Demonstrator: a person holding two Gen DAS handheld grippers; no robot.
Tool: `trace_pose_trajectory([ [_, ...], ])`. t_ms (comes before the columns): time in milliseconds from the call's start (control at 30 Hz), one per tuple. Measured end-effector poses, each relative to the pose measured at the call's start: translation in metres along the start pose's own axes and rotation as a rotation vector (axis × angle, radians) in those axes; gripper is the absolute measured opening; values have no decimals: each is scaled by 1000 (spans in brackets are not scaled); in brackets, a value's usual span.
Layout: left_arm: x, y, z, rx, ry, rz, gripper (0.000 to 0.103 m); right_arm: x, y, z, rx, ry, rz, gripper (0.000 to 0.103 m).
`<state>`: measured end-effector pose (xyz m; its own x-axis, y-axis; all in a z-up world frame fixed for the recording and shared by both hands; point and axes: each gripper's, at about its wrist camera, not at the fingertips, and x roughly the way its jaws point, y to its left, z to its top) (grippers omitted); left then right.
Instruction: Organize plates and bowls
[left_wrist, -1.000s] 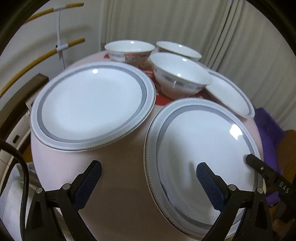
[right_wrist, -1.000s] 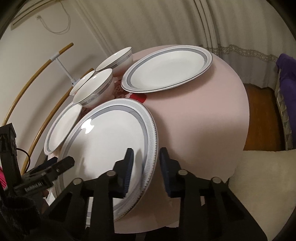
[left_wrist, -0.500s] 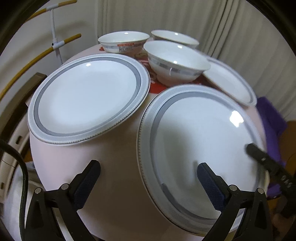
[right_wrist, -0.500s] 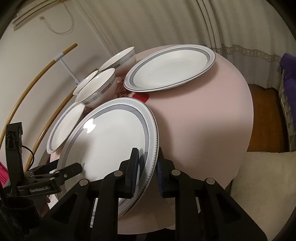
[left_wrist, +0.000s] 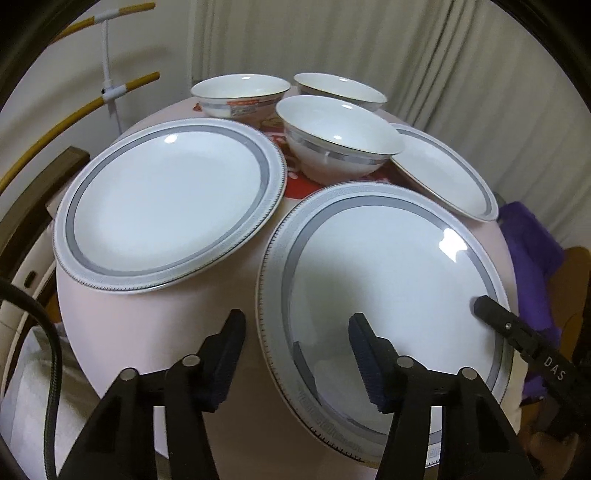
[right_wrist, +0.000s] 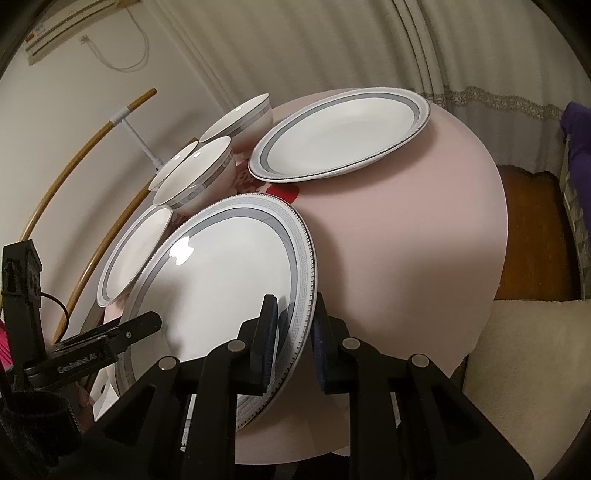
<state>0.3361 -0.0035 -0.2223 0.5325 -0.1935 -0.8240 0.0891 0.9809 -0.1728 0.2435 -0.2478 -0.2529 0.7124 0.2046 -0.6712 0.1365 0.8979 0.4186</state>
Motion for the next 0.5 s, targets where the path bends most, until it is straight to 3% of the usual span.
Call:
trace_pose_trajectory([
  [67, 0, 1, -1, -2, -4, 10, 36, 0, 1, -1, -5, -6, 0, 18],
  [200, -3, 11, -1, -42, -6, -33, 32, -1, 2, -3, -25, -18, -4, 18],
  [267, -4, 13, -1, -45, -9, -33, 24, -1, 0, -3, -21, -20, 5, 18],
  [500, -6, 18, -2, -46, -19, -55, 22, -1, -7, -1, 10, -13, 55, 19],
])
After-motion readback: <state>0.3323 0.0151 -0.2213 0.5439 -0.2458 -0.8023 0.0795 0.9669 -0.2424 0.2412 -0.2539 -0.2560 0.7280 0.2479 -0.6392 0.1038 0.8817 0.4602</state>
